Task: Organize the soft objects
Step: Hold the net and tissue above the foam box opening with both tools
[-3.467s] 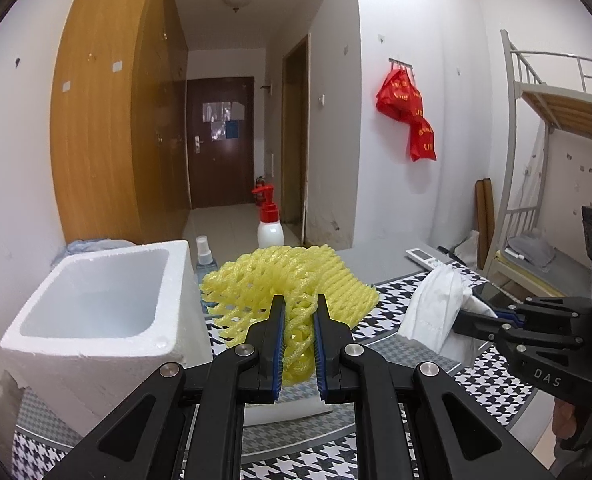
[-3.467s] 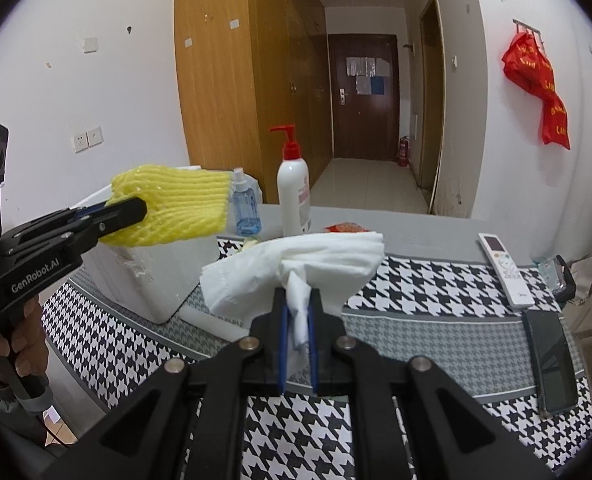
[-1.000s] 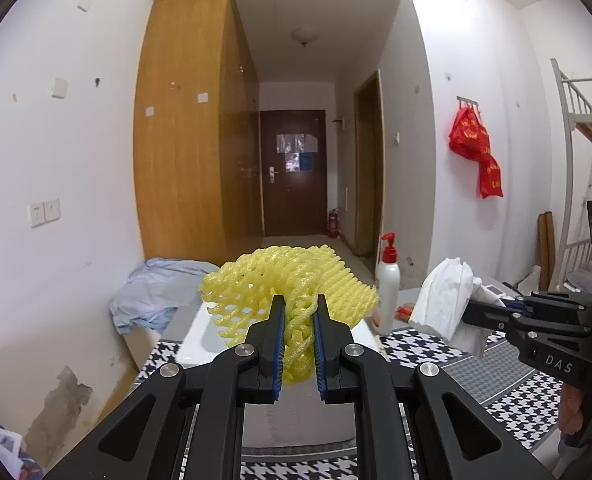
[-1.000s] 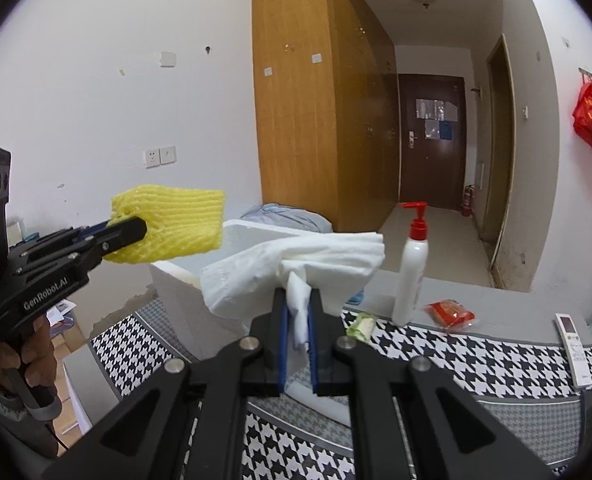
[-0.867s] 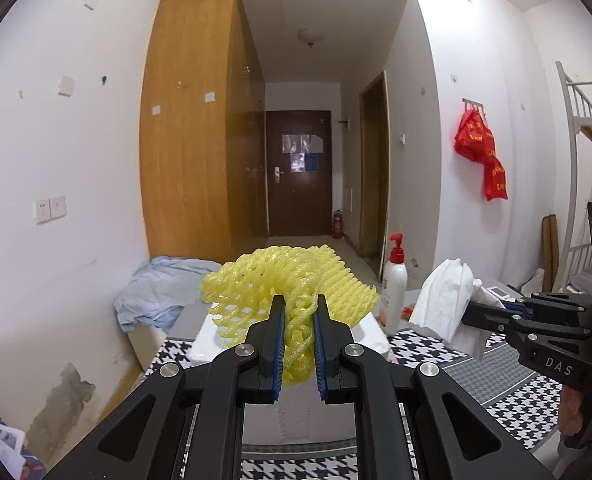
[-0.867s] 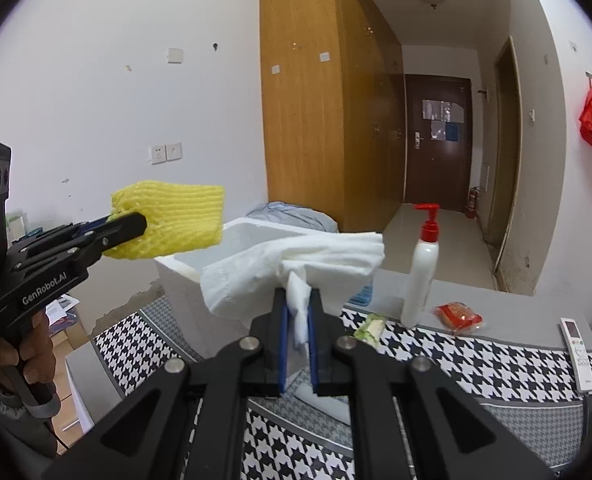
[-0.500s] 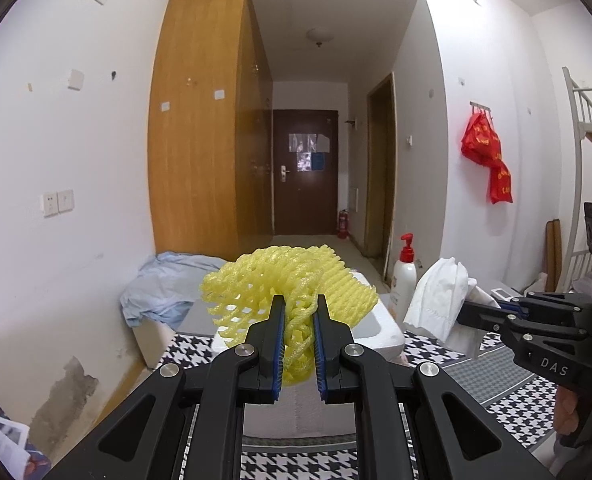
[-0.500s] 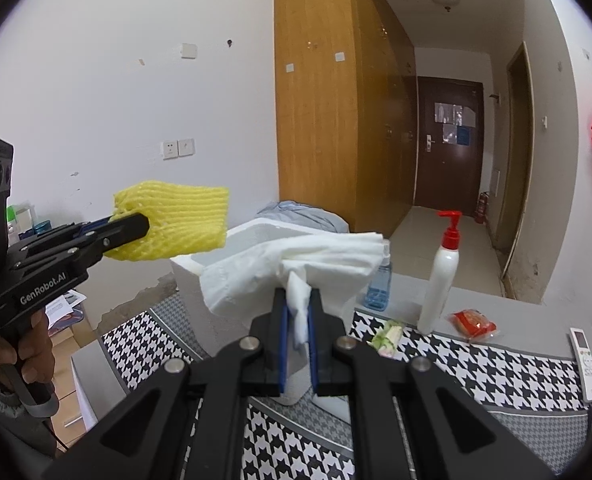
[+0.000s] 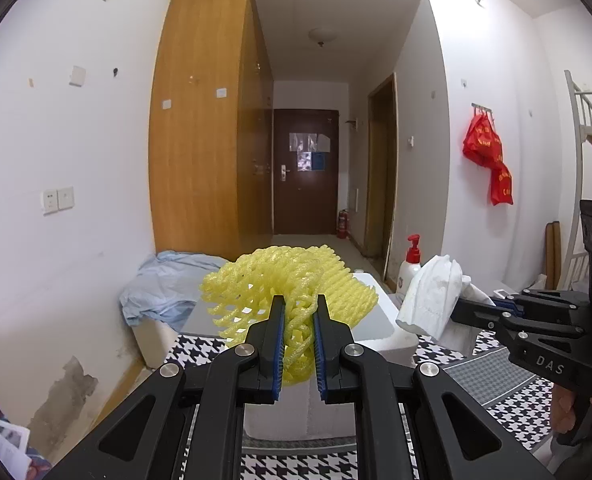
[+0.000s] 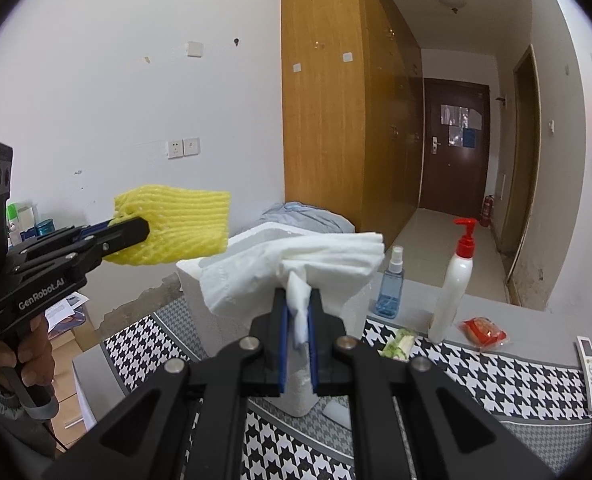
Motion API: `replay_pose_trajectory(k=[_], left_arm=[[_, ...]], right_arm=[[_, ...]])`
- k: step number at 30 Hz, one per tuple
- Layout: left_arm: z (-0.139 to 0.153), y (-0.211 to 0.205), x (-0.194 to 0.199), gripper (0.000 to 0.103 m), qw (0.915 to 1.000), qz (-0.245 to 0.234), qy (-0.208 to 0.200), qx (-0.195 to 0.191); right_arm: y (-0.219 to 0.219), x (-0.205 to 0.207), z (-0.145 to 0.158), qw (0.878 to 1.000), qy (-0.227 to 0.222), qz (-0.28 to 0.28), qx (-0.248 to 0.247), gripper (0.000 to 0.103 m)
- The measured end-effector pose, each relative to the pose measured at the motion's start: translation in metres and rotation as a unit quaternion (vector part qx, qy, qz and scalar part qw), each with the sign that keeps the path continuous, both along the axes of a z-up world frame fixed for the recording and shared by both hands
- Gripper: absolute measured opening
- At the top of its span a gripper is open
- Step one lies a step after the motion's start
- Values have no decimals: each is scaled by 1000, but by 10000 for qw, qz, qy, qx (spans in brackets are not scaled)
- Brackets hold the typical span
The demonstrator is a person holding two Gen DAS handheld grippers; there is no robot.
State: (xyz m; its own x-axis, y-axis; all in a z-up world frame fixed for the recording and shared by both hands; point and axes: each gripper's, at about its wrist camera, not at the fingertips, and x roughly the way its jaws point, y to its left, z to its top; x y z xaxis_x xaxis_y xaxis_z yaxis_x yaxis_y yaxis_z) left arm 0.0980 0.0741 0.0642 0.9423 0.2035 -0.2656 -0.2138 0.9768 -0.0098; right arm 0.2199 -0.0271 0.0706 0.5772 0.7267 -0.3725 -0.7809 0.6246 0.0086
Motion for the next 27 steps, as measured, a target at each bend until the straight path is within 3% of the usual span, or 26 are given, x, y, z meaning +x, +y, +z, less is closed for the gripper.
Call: replay_pose_trajectory(k=[27], left_arm=[[-12,19,64,13,9985,-412,347,-130]], right_arm=[[-5,15,-1,9984,3,-552,-120,11]])
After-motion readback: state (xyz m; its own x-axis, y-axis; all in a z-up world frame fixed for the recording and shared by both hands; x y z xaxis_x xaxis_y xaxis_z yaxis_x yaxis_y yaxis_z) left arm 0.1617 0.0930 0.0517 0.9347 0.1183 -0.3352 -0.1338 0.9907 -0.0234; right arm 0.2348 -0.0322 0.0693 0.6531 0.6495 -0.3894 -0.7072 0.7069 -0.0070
